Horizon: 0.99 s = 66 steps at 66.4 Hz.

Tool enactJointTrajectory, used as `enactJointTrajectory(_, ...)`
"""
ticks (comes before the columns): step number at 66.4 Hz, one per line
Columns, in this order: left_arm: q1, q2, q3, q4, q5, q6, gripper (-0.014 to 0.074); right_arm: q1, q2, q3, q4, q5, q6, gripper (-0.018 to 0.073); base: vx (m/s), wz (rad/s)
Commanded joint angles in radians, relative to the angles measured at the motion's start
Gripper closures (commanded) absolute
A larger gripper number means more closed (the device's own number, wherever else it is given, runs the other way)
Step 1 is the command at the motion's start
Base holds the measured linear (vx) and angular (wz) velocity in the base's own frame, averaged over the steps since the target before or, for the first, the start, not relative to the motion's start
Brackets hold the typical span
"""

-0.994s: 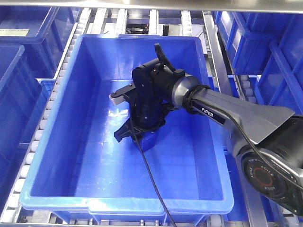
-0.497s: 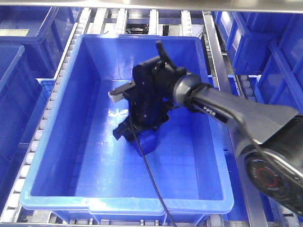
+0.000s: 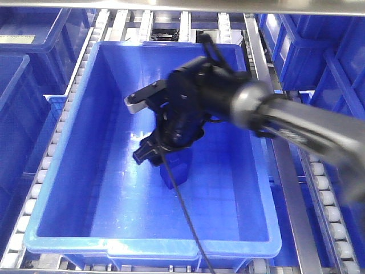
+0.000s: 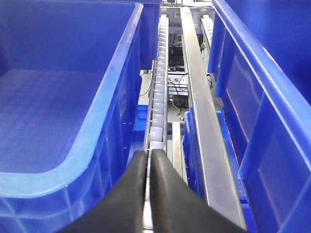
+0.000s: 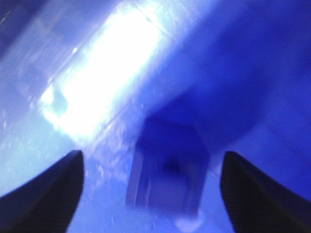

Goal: Pour parts from conveyor to right shelf
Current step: 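Open the right gripper to release the block into the bin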

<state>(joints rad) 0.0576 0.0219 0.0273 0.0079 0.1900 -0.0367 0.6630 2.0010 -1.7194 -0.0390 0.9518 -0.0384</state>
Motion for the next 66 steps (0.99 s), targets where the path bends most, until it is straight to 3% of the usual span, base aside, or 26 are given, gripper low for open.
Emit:
enactJointTrajectory(1,-0.001,0.013,-0.019,-0.008,-0.071,-0.008,0.0603,0.001,-0.144,0.075,-0.019,-0.127,0.028,0.0126,0.0,0.0)
enactJointTrajectory(9,-0.001,0.013,-0.019,-0.008,-0.071,-0.008,0.0603,0.001,-0.251,0.223,-0.023,-0.243,0.033,0.0308,0.0,0.0)
enactJointTrajectory(17,-0.001,0.013,-0.019,-0.008,-0.071,-0.008,0.0603,0.001,-0.374,0.392,-0.046,-0.368,0.03,0.0576,0.0,0.0)
enactJointTrajectory(24,-0.001,0.013,-0.019,-0.008,-0.071,-0.008,0.0603,0.001,-0.482,0.505,-0.042,-0.447,0.03,0.0568,0.0,0.0)
enactJointTrajectory(36,-0.001,0.013,-0.019,-0.008,-0.071,-0.008,0.0603,-0.004,-0.656,0.575,-0.021,-0.456,0.038,0.0565,0.0,0.0)
enactJointTrajectory(57,-0.001,0.013,-0.019,-0.008,-0.071,-0.008,0.0603,-0.113,-0.974,0.831,-0.019,-0.62,0.07,0.0564,0.0,0.0)
enactJointTrajectory(66,-0.001,0.013,-0.019,-0.008,-0.071,-0.008,0.0603,-0.149,-1.091,0.938,-0.019,-0.626,0.07,0.0564,0.0,0.0)
